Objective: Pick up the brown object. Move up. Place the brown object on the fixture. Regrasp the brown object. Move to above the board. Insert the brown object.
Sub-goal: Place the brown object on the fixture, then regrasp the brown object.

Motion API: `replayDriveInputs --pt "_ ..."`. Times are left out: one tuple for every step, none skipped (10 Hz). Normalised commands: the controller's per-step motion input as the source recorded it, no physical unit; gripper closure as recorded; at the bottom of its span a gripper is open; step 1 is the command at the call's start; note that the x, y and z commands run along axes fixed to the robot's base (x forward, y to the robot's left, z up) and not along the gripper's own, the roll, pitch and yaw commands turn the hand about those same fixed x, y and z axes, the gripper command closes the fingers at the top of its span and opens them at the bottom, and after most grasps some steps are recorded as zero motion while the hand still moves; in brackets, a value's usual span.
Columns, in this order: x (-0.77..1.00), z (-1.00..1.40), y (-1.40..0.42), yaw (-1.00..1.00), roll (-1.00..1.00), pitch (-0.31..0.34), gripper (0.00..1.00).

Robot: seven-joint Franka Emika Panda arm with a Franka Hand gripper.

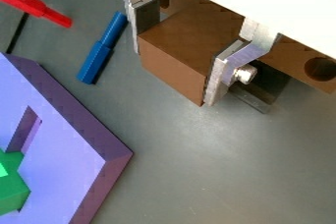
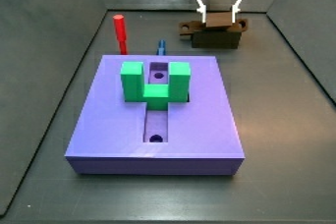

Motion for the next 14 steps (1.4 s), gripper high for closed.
replayDriveInputs --pt "0.00 0.00 0.00 0.00 0.00 0.000 1.00" --pt "0.00 0.00 0.00 0.00 0.00 0.000 0.00" --pt "0.00 0.00 0.00 0.00 0.01 0.000 0.00" --pt "0.00 0.00 0.04 0.00 0.00 0.000 0.00" --pt "0.12 0.02 0.00 0.00 -0.19 -0.051 0.00" --pt "-0.08 0.50 0.00 -0.07 0.00 0.000 0.00" --pt "-0.07 0.90 -0.03 0.00 0.25 0.043 0.00" --pt "-0.11 0.95 -0.01 0.00 0.30 0.000 0.00" --pt "-0.04 0.87 -0.02 0.09 0.33 0.000 0.00" --pt "0.00 0.76 -0.07 0.29 0.62 0.000 0.00" --pt "0.10 0.71 -0.03 0.25 0.66 0.000 0.00" --pt "0.41 0.59 -0.01 0.13 1.00 0.086 0.00" --pt "0.38 0.42 0.00 0.17 1.00 0.231 0.00" --pt "0.24 0.31 -0.01 0.20 1.00 0.226 0.00"
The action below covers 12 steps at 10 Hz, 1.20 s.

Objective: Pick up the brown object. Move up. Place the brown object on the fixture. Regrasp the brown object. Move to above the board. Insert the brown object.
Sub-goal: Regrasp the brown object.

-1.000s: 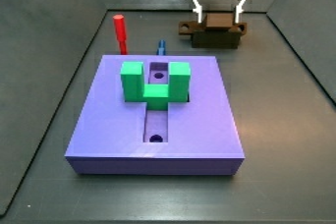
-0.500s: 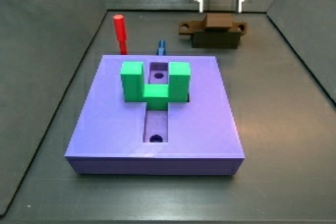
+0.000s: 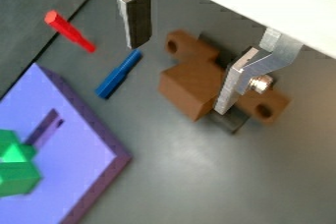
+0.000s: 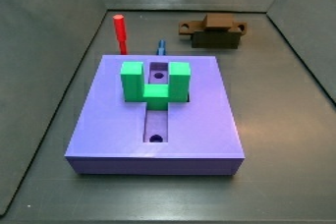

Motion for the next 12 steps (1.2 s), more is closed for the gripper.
replayDriveInputs --pt "0.00 0.23 -0.07 0.10 1.00 0.134 0.00" --pt "0.00 0.12 -0.07 0.00 1.00 0.177 0.00" --pt "0.00 0.00 -0.07 -0.15 1.00 0.163 0.00" --pt "0.00 -0.07 -0.13 -0.03 1.00 0.066 0.00" --pt "0.00 -0.05 -0.18 0.00 1.00 0.020 0.00" --pt "0.09 -0.04 -0.03 0.00 1.00 0.037 0.00" --pt "0.00 -0.09 -0.07 -0.04 1.00 0.000 0.00" --pt "0.00 -0.21 -0.11 0.00 1.00 0.000 0.00" --pt "0.00 -0.15 -0.14 0.00 1.00 0.000 0.00" --pt "0.00 -0.12 -0.13 0.00 1.00 0.000 0.00" --pt "0.00 -0.10 -0.14 0.00 1.00 0.000 0.00" --pt "0.00 -0.11 -0.16 0.00 1.00 0.000 0.00"
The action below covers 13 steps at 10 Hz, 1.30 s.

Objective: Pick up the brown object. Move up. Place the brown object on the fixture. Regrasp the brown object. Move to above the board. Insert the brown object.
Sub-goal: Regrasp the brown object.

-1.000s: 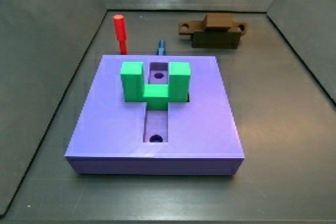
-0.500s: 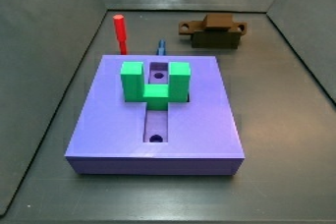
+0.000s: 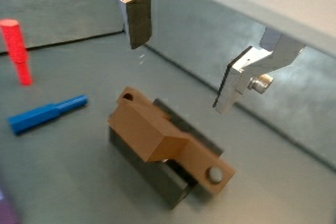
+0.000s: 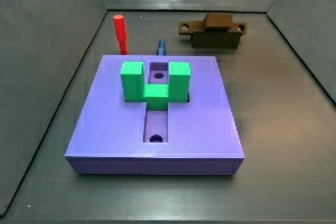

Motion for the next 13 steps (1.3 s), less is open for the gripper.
replayDriveInputs --pt "0.00 -0.10 -0.18 0.00 1.00 0.000 0.00" --pt "0.00 -0.11 -0.19 0.00 1.00 0.000 0.00" --pt "0.00 -0.12 -0.22 0.00 1.00 0.003 0.00" --pt "0.00 -0.18 -0.26 -0.03 1.00 0.063 0.00" --pt "0.00 -0.19 -0.26 -0.07 1.00 0.097 0.00" --pt "0.00 -0.26 -0.17 -0.06 0.94 0.246 0.00" --pt "0.00 -0.30 -0.11 -0.05 0.85 0.277 0.00" --pt "-0.09 -0.40 0.00 -0.01 0.49 0.186 0.00" --pt "-0.16 -0.43 0.00 0.00 0.13 0.000 0.00" --pt "-0.04 -0.25 0.02 0.00 0.00 0.000 0.00" --pt "-0.07 -0.25 0.00 0.00 0.00 0.000 0.00" --pt "0.00 -0.22 0.01 0.00 0.00 0.000 0.00" --pt "0.00 -0.23 0.03 0.00 0.00 0.000 0.00"
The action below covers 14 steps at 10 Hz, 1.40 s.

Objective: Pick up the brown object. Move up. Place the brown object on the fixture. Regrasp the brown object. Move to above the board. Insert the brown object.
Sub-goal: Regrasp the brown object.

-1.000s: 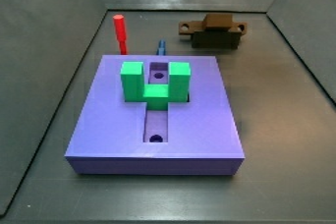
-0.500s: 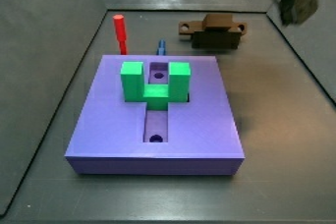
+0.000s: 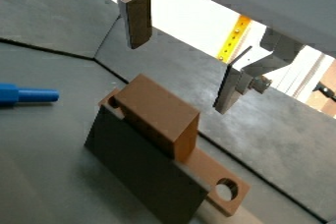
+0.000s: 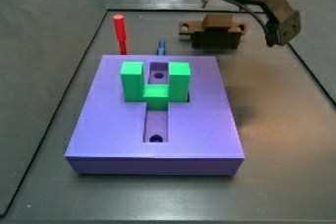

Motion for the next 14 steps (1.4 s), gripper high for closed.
replayDriveInputs --pt "0.00 -0.26 0.05 0.01 0.00 0.000 0.00" --pt "0.00 -0.25 0.05 0.00 -0.03 0.000 0.00" --pt "0.00 -0.25 0.05 0.00 -0.10 0.000 0.00" --pt "0.00 -0.29 0.06 0.00 -0.08 0.000 0.00" --pt "0.00 -0.31 0.07 0.00 -0.06 0.000 0.00" --pt "0.00 -0.32 0.09 0.00 -0.02 0.000 0.00" --pt "0.00 -0.32 0.08 0.00 0.00 0.000 0.00" --pt "0.00 -0.28 0.07 0.00 0.00 0.000 0.00" --pt "0.00 -0.16 0.05 0.00 0.00 0.000 0.00" --pt "0.00 -0.17 0.00 0.00 0.17 0.006 0.00" --pt "0.00 -0.10 0.00 0.00 0.18 0.040 0.00" --pt "0.00 -0.12 0.03 0.00 0.14 0.034 0.00" --pt "0.00 -0.13 0.01 0.00 0.08 0.000 0.00" --pt "0.00 -0.07 0.06 0.00 0.03 0.011 0.00"
